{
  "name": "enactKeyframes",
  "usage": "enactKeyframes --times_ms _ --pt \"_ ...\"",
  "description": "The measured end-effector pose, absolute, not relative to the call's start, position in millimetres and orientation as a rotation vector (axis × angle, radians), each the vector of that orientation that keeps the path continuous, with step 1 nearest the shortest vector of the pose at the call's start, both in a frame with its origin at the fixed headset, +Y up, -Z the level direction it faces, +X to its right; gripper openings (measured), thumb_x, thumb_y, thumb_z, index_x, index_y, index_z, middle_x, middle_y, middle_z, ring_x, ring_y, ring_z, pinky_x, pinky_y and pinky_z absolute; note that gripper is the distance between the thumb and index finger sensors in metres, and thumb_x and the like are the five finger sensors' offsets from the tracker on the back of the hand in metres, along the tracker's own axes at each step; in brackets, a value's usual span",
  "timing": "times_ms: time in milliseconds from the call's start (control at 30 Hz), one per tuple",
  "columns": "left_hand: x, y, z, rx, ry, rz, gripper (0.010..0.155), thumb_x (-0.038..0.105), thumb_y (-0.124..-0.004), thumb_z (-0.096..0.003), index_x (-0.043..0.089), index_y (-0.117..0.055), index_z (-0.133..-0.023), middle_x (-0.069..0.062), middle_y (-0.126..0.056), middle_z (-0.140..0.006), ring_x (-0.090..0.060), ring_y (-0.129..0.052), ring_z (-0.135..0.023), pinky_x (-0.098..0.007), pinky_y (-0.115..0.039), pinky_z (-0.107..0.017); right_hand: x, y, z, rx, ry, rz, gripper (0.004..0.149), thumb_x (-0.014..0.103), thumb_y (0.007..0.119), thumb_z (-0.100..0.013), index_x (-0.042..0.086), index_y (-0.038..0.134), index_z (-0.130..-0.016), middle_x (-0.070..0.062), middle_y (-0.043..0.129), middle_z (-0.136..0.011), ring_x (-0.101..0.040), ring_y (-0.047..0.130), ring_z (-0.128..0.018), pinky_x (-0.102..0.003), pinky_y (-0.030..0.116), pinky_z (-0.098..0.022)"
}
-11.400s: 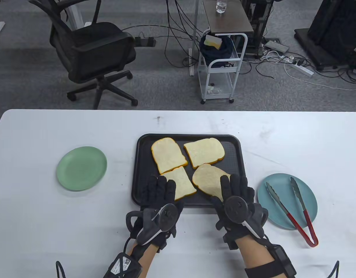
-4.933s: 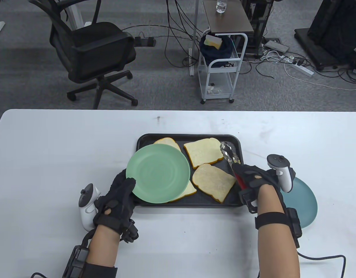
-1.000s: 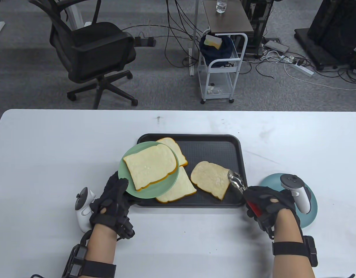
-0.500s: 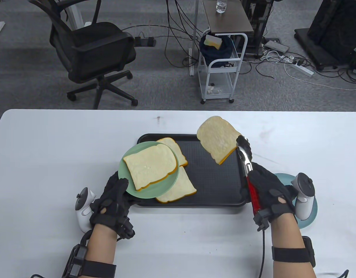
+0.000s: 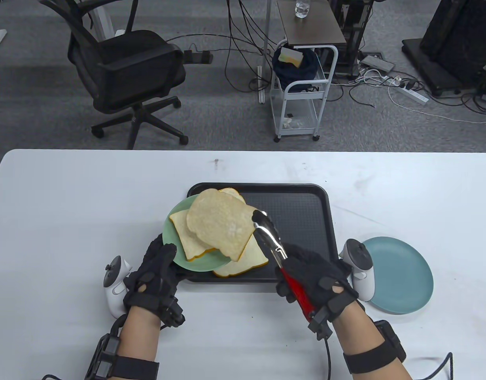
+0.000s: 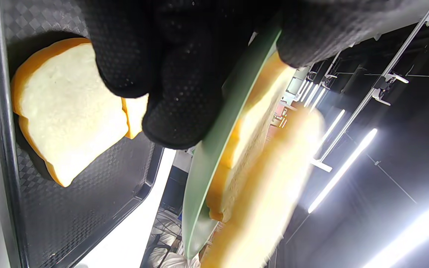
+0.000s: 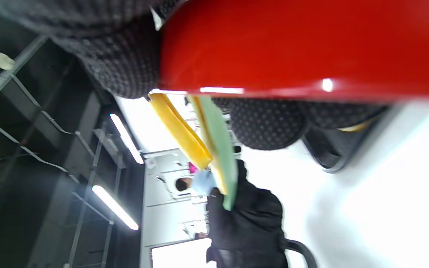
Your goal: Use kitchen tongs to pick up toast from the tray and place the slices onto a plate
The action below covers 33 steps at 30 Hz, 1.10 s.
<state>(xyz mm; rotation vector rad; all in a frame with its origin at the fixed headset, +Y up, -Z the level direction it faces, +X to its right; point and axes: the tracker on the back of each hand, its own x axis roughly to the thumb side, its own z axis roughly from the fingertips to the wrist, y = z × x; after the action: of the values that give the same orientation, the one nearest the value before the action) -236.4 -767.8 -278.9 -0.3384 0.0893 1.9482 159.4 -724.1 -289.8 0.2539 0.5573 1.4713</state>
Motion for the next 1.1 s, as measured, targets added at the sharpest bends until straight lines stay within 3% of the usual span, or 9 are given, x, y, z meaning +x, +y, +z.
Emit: enactKeyframes --times_ms 400,500,833,1100 --pt "-232 -770 -280 -0.360 0.070 1.927 0.062 0.048 -0.074 -0.0532 0.038 -0.039 -0.103 -0.004 -0.077 -0.103 -0.024 -0.110 -0.059 -0.043 -0.086 -0.057 147 -729 -287 0.272 0.603 1.564 0.066 0.049 0.082 -0.051 0.016 0.060 -0.105 -0.020 0.088 -0.084 -0.037 0.105 -0.050 -0.048 0.092 -0.033" --pt "-235 -770 -280 -0.342 0.086 1.938 0.062 0.048 -0.074 -0.0531 0.038 -0.039 -0.103 -0.003 -0.077 -0.103 -0.024 -0.110 -0.060 -0.043 -0.086 -0.057 154 -723 -288 0.305 0.590 1.571 0.079 0.057 0.082 -0.049 0.013 0.054 -0.107 -0.024 0.082 -0.089 -0.039 0.102 -0.054 -0.050 0.089 -0.036" --pt "-240 -769 -279 -0.320 0.086 1.973 0.062 0.048 -0.074 -0.0531 0.039 -0.039 -0.103 -0.001 -0.077 -0.103 -0.023 -0.110 -0.060 -0.042 -0.086 -0.058 204 -727 -306 0.127 0.458 1.651 0.086 0.061 0.084 -0.045 0.011 0.052 -0.108 -0.027 0.078 -0.091 -0.042 0.100 -0.056 -0.052 0.088 -0.037" --pt "-241 -768 -279 -0.316 0.089 1.975 0.062 0.048 -0.074 -0.0532 0.039 -0.039 -0.103 -0.001 -0.077 -0.103 -0.023 -0.110 -0.060 -0.042 -0.086 -0.058 245 -758 -321 -0.058 0.580 1.729 0.086 0.060 0.084 -0.046 0.009 0.052 -0.108 -0.029 0.078 -0.091 -0.043 0.099 -0.056 -0.053 0.087 -0.036"
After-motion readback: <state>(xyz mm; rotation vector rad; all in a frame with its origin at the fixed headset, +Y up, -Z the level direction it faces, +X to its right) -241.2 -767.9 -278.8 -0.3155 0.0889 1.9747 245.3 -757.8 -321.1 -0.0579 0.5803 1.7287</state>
